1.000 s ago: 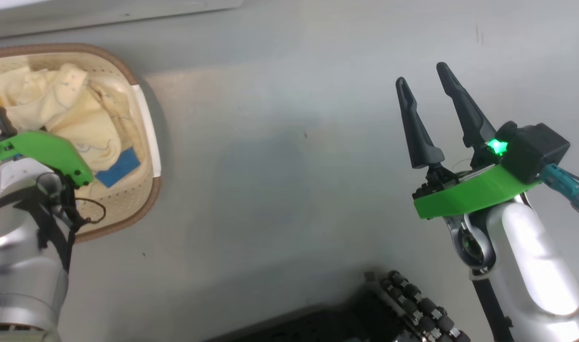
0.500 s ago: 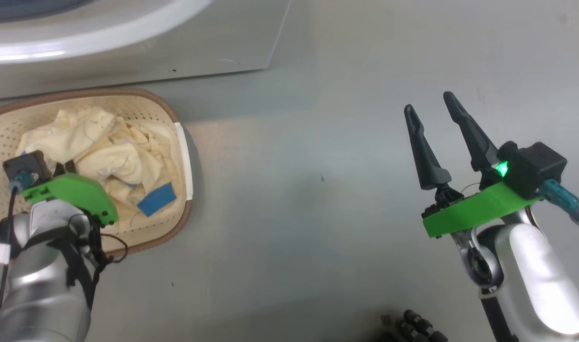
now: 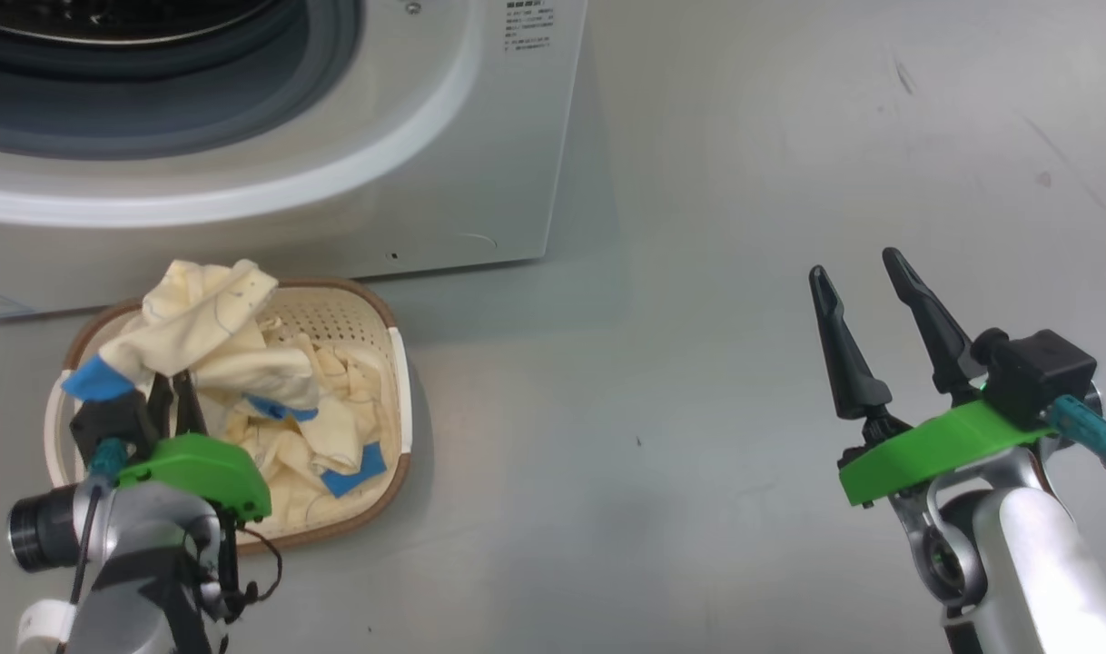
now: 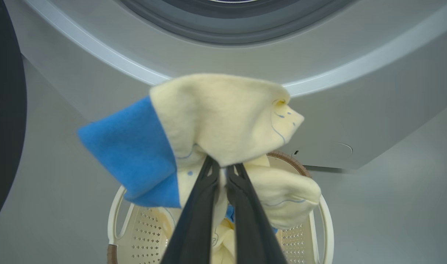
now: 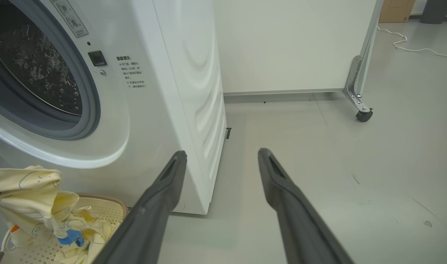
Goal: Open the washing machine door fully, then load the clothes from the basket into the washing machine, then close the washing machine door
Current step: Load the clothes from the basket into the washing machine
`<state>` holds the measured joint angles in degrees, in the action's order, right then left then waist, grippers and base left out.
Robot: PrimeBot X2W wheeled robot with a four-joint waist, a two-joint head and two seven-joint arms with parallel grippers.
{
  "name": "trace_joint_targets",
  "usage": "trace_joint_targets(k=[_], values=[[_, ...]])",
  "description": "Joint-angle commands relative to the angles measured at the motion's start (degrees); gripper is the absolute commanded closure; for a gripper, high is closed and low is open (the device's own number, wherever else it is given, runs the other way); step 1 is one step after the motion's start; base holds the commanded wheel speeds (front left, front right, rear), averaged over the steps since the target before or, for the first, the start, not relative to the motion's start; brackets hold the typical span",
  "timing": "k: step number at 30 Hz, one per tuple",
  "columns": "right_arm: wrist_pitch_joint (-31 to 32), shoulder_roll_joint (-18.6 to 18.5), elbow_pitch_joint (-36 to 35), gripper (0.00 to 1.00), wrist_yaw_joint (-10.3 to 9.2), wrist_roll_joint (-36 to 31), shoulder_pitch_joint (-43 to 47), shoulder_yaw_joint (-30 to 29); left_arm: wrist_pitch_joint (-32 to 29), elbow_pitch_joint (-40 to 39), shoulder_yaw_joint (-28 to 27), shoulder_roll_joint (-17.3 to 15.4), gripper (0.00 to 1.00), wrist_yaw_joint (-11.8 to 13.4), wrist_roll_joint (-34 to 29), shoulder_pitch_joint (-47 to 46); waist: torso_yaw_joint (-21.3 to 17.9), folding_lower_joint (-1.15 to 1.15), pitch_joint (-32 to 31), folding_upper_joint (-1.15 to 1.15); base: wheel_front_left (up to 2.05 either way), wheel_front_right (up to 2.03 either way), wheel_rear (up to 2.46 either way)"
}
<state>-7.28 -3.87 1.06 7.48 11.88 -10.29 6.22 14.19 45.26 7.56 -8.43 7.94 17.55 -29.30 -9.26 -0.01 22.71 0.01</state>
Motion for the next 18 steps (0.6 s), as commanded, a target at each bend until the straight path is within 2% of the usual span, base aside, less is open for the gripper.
trace_joint_targets(k=[1, 10, 18], values=[[0.4, -0.3, -2.2, 0.00, 0.01, -0.7, 0.6, 0.4, 0.8, -3.7, -1.9, -1.4, 1.00, 0.5, -1.1, 1.4, 0.7, 0.01, -3.1, -0.01, 0.00, 0.00, 0.00], [2.6, 0.1, -3.5, 0.00, 0.01, -1.8, 4.1, -2.1, 0.8, -15.9, -2.4, -0.4, 1.00, 0.8, -4.6, 11.5, 1.7, 0.01, -9.8, -0.01, 0.00, 0.00, 0.00], [3.9, 0.5, -4.6, 0.00, 0.01, -2.5, 7.4, -3.7, 0.8, -21.1, -1.8, 0.8, 1.00, 1.6, -5.5, 17.7, 2.8, 0.01, -14.3, -0.01, 0.00, 0.00, 0.00]])
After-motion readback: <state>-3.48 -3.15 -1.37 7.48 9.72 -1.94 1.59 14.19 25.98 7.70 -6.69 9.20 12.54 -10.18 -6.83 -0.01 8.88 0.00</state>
